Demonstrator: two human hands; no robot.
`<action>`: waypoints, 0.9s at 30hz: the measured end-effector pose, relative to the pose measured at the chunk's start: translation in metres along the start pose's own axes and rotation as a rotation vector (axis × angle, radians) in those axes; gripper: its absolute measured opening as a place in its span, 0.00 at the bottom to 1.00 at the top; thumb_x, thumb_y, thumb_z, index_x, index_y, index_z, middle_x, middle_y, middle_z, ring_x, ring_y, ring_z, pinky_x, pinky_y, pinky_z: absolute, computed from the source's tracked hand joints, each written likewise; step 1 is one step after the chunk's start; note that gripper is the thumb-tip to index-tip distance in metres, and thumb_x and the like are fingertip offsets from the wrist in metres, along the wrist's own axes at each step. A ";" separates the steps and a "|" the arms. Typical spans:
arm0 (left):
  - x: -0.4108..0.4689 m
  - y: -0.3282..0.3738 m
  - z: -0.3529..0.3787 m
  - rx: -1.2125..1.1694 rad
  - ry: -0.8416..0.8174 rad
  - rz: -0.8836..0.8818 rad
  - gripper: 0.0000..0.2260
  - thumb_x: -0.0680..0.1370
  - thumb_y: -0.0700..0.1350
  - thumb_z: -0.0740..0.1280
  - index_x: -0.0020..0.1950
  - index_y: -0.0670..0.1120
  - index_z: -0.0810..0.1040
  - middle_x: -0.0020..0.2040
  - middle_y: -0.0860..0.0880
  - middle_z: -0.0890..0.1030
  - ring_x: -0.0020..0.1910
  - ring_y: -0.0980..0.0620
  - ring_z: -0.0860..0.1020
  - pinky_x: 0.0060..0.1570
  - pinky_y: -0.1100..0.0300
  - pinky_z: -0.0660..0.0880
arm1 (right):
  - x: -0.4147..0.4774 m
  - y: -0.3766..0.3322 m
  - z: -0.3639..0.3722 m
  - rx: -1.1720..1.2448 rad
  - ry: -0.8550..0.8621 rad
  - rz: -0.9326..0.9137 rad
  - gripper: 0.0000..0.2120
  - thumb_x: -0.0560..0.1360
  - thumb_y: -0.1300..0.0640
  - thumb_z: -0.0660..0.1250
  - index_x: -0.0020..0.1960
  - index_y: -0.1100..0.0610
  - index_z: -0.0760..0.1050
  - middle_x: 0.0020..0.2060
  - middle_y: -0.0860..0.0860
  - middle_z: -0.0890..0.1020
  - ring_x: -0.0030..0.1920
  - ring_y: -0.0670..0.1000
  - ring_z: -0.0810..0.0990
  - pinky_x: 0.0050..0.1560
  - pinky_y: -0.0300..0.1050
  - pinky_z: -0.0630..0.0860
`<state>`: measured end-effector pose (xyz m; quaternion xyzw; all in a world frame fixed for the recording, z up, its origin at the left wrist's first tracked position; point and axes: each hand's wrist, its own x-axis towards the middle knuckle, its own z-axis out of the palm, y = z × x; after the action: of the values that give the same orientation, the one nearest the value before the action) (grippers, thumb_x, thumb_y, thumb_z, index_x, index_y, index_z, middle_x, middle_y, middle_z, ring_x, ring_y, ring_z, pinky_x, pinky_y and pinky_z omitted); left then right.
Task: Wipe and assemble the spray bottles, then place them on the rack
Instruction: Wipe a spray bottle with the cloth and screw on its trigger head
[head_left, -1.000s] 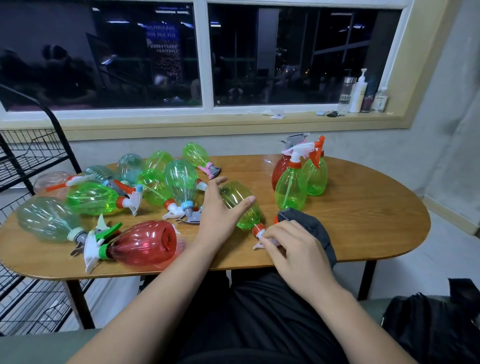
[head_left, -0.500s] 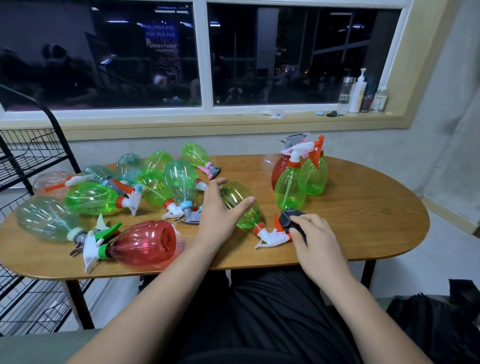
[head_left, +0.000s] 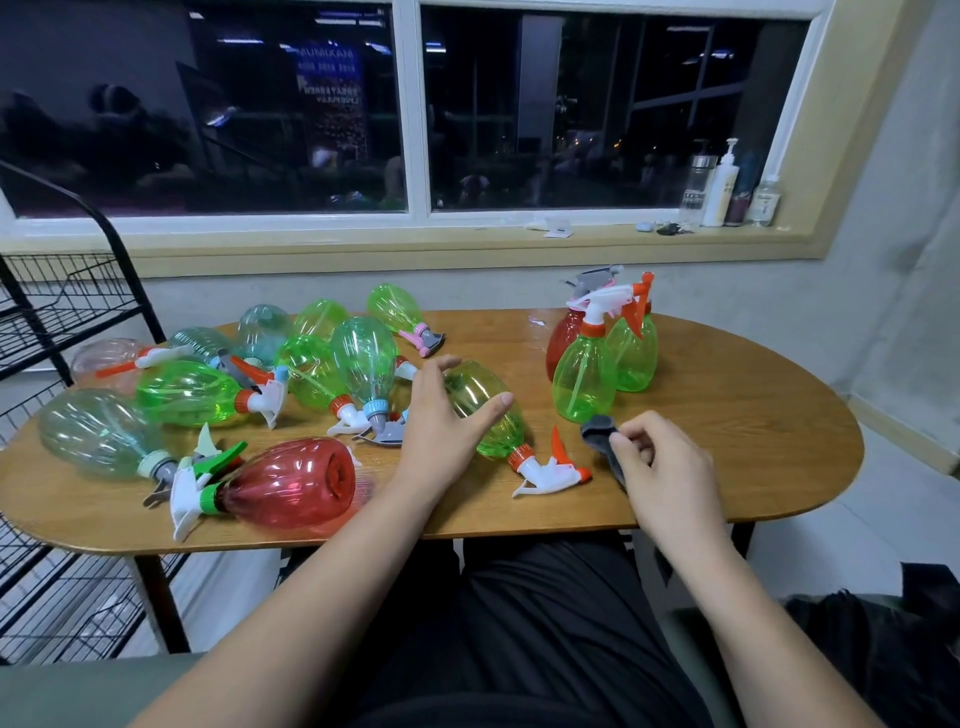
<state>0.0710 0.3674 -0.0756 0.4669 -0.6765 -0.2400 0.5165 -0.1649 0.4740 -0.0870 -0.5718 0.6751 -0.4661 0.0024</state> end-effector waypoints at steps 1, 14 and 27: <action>0.000 0.000 0.000 0.003 0.000 0.000 0.34 0.74 0.63 0.78 0.74 0.53 0.68 0.70 0.55 0.72 0.68 0.55 0.73 0.70 0.51 0.74 | -0.001 -0.006 -0.002 0.068 0.035 -0.006 0.08 0.82 0.56 0.70 0.45 0.48 0.77 0.41 0.44 0.80 0.43 0.44 0.78 0.42 0.37 0.71; 0.001 -0.002 0.005 0.067 0.035 0.049 0.34 0.75 0.61 0.78 0.74 0.48 0.70 0.68 0.52 0.71 0.66 0.58 0.72 0.67 0.60 0.69 | -0.046 -0.046 0.047 0.046 -0.240 -0.230 0.17 0.86 0.51 0.64 0.74 0.49 0.78 0.76 0.42 0.75 0.77 0.42 0.69 0.78 0.45 0.66; 0.002 -0.003 0.006 0.062 0.040 0.048 0.33 0.75 0.58 0.78 0.74 0.48 0.69 0.68 0.53 0.70 0.66 0.58 0.71 0.66 0.61 0.69 | -0.060 -0.031 0.036 -0.250 -0.420 -0.456 0.26 0.90 0.43 0.48 0.86 0.47 0.56 0.85 0.39 0.50 0.84 0.38 0.42 0.84 0.41 0.44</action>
<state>0.0665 0.3634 -0.0797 0.4712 -0.6841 -0.1971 0.5207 -0.1009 0.5008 -0.1190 -0.7878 0.5663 -0.2400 -0.0331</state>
